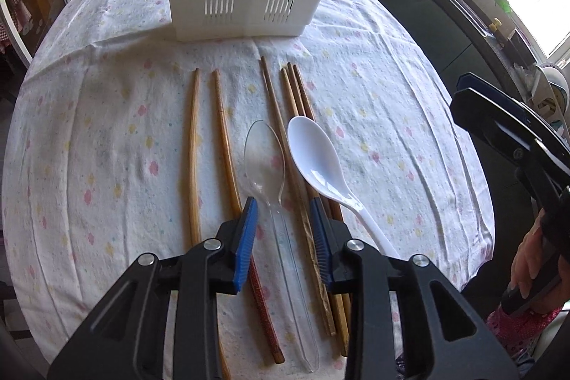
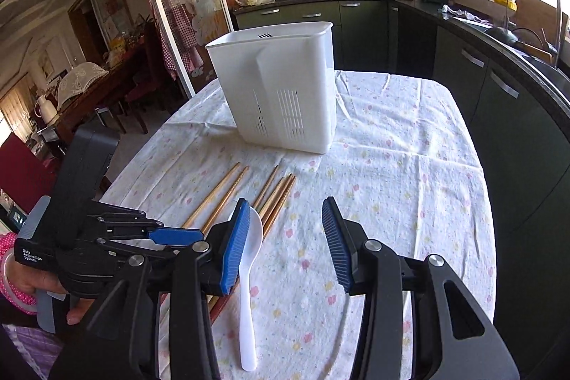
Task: Organize utensils
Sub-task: 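Grasp the clear spoon with the left gripper while the right gripper grasps the white spoon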
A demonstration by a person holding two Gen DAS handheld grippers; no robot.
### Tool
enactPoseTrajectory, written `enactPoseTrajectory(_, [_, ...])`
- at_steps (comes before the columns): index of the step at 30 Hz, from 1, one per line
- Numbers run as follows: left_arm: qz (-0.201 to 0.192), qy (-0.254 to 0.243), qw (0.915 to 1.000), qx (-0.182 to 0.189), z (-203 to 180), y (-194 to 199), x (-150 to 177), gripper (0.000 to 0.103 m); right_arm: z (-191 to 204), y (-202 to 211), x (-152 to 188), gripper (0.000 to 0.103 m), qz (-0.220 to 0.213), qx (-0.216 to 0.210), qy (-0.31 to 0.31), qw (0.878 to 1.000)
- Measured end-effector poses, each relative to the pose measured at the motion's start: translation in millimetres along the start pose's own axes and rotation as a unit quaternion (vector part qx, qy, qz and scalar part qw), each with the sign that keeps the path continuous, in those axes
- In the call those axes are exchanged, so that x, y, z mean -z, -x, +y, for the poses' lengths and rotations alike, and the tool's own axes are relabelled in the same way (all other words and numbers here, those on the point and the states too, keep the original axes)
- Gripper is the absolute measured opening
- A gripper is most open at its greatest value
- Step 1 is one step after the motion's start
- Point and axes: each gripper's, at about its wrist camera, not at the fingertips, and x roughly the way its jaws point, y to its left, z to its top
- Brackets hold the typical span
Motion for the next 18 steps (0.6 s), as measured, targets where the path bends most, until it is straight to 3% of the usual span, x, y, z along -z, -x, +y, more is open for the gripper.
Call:
enactPoseTrajectory(4, [0.009,-0.004,0.9999,-0.013,-3,-6,-1,0.021,1,4,1,0.043,-0.001,-0.002,0.002,1.0])
enactPoseTrajectory(6, [0.006,-0.01,0.9996,-0.025,-4,-6,-1,0.011,2,5,2,0.043,0.001,-0.001,0.004,1.0])
enactPoseTrajectory(18, [-0.007,-0.023,0.9983,-0.053,12,2,1,0.009,42,-49,36,0.041,0.113,-0.014,0.097,0.989])
